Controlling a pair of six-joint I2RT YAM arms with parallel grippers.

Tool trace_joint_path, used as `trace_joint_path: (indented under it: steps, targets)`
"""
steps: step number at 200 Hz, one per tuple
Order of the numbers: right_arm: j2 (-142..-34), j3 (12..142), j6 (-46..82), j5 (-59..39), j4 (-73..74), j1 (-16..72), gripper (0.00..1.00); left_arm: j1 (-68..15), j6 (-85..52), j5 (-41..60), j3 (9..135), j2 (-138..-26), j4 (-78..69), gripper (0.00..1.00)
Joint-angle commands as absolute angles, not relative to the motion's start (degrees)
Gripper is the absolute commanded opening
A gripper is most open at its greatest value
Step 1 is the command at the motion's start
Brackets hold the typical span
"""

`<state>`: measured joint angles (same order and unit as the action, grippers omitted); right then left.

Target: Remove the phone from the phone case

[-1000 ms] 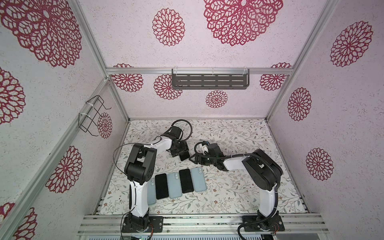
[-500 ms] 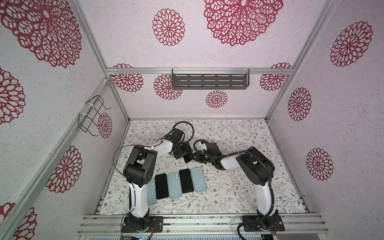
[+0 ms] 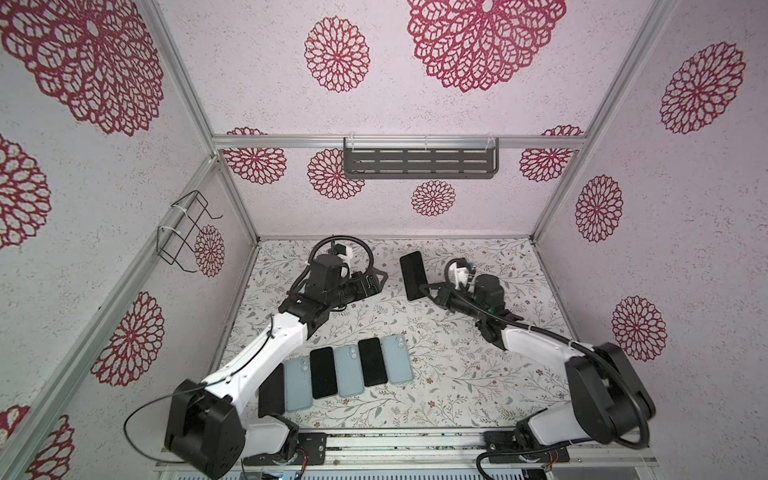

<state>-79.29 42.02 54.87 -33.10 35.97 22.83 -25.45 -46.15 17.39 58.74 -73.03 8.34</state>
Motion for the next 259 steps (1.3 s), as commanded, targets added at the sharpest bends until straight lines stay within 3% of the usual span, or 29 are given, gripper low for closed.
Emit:
trace_joint_path:
  steps: [1, 108, 128, 239, 255, 259]
  targets:
    - [-73.06, 42.92, 59.50, -40.20, 46.84, 22.01, 0.00, -25.39, -47.66, 27.33, 57.51, -72.60, -4.99, 0.97]
    - [-69.72, 39.70, 67.85, -44.46, 61.95, 23.44, 0.00, -27.22, -54.50, 43.94, 61.53, -80.71, -18.15, 1.00]
    - [-69.41, 39.20, 67.67, -44.52, 62.49, 23.92, 0.00, -27.43, -54.66, 45.71, 64.24, -83.50, -17.05, 0.90]
    - [-69.58, 36.47, 67.60, -47.86, 65.56, 24.77, 0.00, -27.87, -56.14, 48.86, 68.57, -87.95, -17.36, 0.11]
    - [-69.70, 36.47, 67.43, -47.62, 65.74, 24.75, 0.00, -27.91, -57.34, 48.66, 67.56, -87.21, -18.60, 0.05]
    - [-69.62, 36.30, 67.41, -47.49, 65.74, 24.73, 0.06, -27.95, -57.47, 48.49, 67.36, -86.91, -18.71, 0.04]
